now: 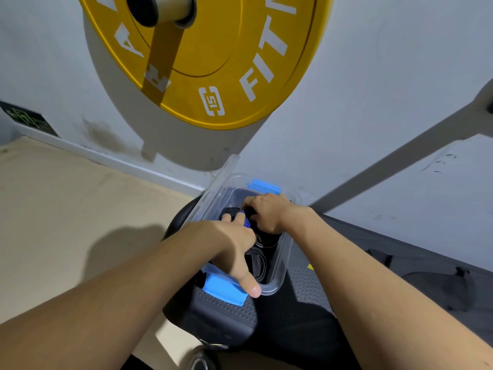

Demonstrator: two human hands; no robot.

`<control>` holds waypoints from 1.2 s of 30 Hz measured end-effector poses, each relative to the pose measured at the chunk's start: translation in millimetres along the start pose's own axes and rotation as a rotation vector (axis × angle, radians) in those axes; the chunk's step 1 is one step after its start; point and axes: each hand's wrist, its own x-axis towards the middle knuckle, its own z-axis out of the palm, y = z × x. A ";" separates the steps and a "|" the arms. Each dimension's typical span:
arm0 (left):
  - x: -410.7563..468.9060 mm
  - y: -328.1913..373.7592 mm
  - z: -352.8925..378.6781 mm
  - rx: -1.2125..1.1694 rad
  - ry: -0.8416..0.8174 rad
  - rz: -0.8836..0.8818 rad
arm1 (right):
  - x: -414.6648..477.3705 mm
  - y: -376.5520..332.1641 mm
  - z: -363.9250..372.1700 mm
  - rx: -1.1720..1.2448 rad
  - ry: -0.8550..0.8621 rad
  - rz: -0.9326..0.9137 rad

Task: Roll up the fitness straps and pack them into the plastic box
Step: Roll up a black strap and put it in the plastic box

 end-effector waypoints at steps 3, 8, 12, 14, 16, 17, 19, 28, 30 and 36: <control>0.3 -0.9 0.6 -0.026 -0.021 -0.011 | 0.0 -4.4 -4.4 -0.011 -0.087 0.047; -4.8 -1.7 -3.7 -0.067 0.020 0.014 | 2.9 -9.8 -8.0 -0.017 -0.157 0.086; -5.0 -0.1 -3.3 -0.025 0.004 -0.002 | 0.3 -7.7 -6.8 -0.024 -0.145 0.044; -5.0 1.2 -2.2 -0.003 -0.007 -0.013 | -1.0 -5.2 -10.0 -0.008 -0.120 0.031; -5.9 1.2 -0.6 -0.008 -0.017 -0.014 | -1.8 -4.8 -11.8 0.012 -0.131 0.030; -6.1 1.3 0.6 -0.015 -0.019 -0.013 | -2.0 -5.3 -11.6 0.028 -0.147 0.032; -5.4 2.3 2.2 0.004 -0.034 -0.014 | -3.1 -5.5 -10.8 0.058 -0.158 0.038; -11.2 4.0 0.5 0.050 -0.057 -0.018 | -0.7 -5.8 -7.5 0.076 -0.154 0.067; -10.3 5.9 1.3 0.067 -0.072 -0.021 | -3.2 -3.8 -8.3 0.133 -0.148 0.091; -11.6 9.3 -6.2 0.087 -0.071 -0.016 | -17.9 -10.5 3.2 0.014 -0.014 -0.004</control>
